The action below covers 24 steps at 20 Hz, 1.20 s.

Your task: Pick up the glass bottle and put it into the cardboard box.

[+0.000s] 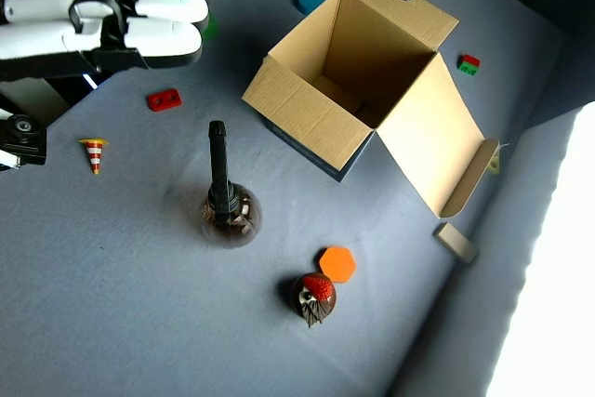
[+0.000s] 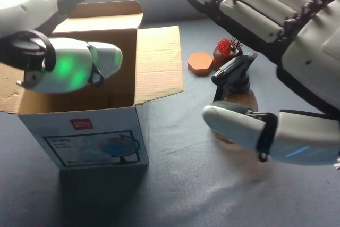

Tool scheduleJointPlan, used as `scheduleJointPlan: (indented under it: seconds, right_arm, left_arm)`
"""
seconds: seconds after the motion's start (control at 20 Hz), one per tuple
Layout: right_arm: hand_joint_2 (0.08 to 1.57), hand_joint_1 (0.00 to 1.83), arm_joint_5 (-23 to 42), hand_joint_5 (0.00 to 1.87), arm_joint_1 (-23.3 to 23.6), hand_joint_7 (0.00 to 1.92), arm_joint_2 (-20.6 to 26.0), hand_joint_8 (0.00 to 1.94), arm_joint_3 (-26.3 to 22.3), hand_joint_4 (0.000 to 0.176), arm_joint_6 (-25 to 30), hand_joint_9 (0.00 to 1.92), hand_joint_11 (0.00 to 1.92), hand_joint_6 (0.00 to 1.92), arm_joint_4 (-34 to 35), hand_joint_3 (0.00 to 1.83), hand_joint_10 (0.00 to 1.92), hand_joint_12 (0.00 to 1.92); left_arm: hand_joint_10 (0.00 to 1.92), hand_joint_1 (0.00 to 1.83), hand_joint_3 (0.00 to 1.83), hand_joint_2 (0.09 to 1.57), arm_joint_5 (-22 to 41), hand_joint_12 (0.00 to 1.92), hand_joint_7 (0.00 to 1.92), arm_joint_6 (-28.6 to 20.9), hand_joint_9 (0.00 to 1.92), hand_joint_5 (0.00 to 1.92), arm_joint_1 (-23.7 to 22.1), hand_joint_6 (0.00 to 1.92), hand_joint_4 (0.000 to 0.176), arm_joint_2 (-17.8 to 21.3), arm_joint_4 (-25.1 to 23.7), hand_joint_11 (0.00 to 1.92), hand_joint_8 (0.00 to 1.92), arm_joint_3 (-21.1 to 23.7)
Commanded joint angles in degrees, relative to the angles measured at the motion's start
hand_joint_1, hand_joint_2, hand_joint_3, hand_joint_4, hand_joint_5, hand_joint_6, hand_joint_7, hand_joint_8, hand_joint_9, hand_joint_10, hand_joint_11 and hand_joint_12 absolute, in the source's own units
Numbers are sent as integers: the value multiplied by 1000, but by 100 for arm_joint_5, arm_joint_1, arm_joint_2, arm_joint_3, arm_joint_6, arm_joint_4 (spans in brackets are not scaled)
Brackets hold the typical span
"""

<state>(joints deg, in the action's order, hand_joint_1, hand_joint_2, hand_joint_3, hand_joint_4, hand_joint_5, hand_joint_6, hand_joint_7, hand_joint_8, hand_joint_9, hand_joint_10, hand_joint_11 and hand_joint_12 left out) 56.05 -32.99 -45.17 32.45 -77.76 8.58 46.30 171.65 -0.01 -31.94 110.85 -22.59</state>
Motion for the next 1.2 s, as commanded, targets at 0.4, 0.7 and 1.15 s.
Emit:
scheduleJointPlan:
  seconds: [0.4,0.7,1.15]
  right_arm:
    - [1078,0,540,0,-264,7,-21,1,1333,0,2611,0,0,0,-1716,218,0,0]
    - [1072,37,-316,0,243,4,16,0,1969,0,4105,0,0,0,-2954,205,0,0]
    - [997,786,-541,0,735,0,-306,0,2973,0,5944,0,0,0,-4368,155,0,0]
  left_arm:
    - [6,0,0,1194,384,275,0,-237,22,0,-55,0,0,247,-451,0,0,682]
    - [2,0,0,1192,1124,281,0,8,17,0,-527,0,0,425,-431,0,0,1108]
    - [2,10,0,1182,1413,310,9,9,33,14,-443,1,0,885,-168,0,1,1617]
